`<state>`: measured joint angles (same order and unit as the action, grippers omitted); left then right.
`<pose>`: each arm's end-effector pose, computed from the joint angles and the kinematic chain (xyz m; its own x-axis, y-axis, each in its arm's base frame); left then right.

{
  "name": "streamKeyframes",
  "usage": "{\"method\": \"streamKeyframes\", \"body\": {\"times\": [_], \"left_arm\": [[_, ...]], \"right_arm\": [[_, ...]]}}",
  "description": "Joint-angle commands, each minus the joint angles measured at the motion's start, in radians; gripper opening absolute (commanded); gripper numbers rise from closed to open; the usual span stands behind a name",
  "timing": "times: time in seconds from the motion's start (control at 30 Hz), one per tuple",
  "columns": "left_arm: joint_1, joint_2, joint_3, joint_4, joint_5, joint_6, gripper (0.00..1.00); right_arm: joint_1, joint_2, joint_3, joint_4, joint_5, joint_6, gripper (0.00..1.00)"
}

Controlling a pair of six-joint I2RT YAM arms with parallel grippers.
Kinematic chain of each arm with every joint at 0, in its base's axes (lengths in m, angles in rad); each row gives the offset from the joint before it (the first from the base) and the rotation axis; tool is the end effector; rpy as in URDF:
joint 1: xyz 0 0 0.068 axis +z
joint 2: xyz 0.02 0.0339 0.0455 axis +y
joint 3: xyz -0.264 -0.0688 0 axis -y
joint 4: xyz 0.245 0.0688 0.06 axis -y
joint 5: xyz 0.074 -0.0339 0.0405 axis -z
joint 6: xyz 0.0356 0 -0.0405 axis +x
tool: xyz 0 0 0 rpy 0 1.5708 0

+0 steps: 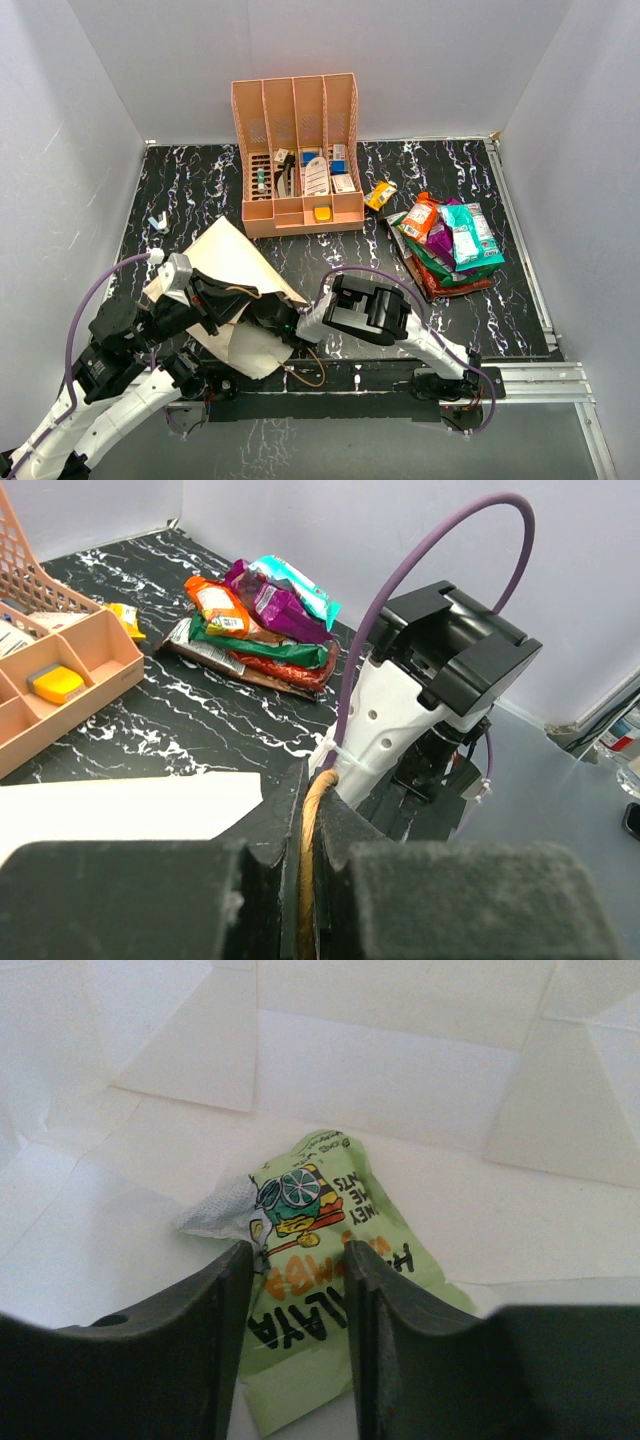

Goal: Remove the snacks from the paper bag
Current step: Take out the snack from the paper bag.

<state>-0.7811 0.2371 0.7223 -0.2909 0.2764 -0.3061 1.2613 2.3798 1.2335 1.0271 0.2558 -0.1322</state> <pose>0.0346 -0.0480 0.3637 -0.1307 -0.2787 -0.9515 0.8685 0.4307 -0.2454 0.1530 0.4490 0.0843 0.0755 -0.1827 -0.9803 -0.8424 0.5144 -0.1607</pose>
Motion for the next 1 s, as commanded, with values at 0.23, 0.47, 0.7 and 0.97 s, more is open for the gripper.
{"method": "streamKeyframes", "body": {"times": [0.23,0.47,0.7,0.97], "left_arm": [[-0.004,-0.055,0.067,-0.122,-0.084,0.038,0.0],[-0.002,-0.055,0.058,-0.119,-0.144,0.04,0.0],[-0.002,-0.034,0.063,-0.107,-0.206,0.042,0.0],[-0.003,0.017,0.084,-0.095,-0.302,-0.016,0.0]], "right_arm": [[0.003,-0.122,-0.055,-0.117,0.016,-0.044,0.1],[0.041,-0.274,-0.182,-0.133,-0.011,-0.041,0.07],[0.106,-0.435,-0.351,-0.141,0.013,-0.022,0.07],[0.153,-0.704,-0.528,-0.244,0.034,0.021,0.07]]}}
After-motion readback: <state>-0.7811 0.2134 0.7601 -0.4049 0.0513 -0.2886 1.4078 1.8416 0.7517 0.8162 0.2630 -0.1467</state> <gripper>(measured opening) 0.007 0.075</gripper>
